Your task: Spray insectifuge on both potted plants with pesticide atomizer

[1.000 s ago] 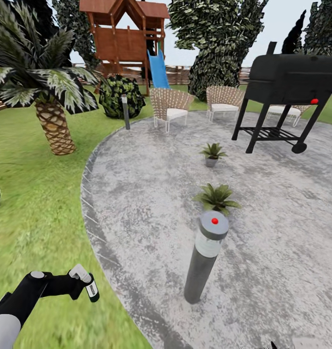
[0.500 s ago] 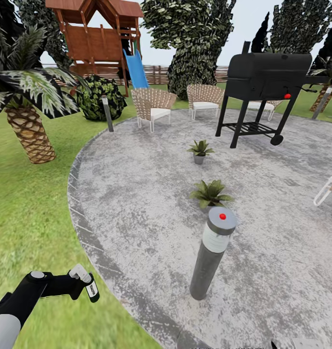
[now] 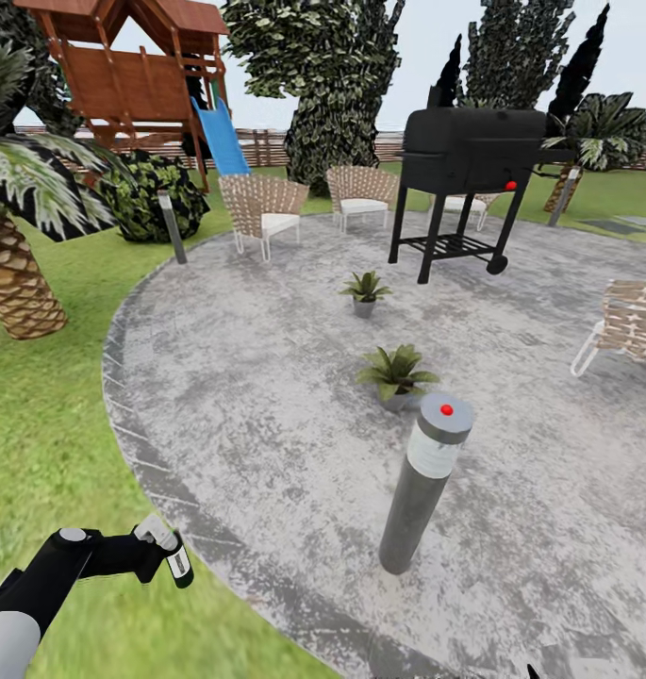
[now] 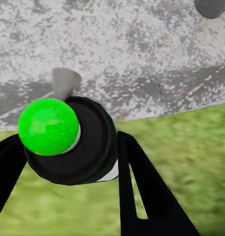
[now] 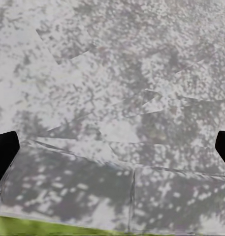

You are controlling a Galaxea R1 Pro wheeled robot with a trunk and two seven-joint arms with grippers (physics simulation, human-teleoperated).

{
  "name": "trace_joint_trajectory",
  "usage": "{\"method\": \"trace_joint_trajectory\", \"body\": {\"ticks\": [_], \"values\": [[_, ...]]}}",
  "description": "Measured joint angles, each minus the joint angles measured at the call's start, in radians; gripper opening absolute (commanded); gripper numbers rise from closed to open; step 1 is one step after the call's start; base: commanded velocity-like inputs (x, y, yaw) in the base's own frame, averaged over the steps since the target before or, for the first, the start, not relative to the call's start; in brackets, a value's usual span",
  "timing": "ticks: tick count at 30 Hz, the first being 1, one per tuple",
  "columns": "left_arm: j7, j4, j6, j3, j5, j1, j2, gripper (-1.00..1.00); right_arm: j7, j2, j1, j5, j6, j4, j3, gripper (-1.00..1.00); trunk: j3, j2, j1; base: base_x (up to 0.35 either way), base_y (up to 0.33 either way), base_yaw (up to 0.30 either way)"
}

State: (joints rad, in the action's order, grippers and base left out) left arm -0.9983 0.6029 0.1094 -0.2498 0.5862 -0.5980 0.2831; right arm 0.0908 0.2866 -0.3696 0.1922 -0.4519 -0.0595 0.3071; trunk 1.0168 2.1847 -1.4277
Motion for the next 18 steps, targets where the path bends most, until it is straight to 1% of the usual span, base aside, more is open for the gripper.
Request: {"method": "trace_joint_trajectory", "body": {"ticks": [7,18], "values": [[0.0,0.0,0.0,0.0,0.0,0.0,0.0,-1.0,0.0,0.0,0.0,0.0,0.0,0.0,0.0,1.0,-0.003,0.0,0.0,0.021,0.339,-0.268],[0.0,0.0,0.0,0.0,0.0,0.0,0.0,-1.0,0.0,0.0,0.0,0.0,0.0,0.0,0.0,1.0,-0.011,0.0,0.0,0.117,0.339,-0.286]]}}
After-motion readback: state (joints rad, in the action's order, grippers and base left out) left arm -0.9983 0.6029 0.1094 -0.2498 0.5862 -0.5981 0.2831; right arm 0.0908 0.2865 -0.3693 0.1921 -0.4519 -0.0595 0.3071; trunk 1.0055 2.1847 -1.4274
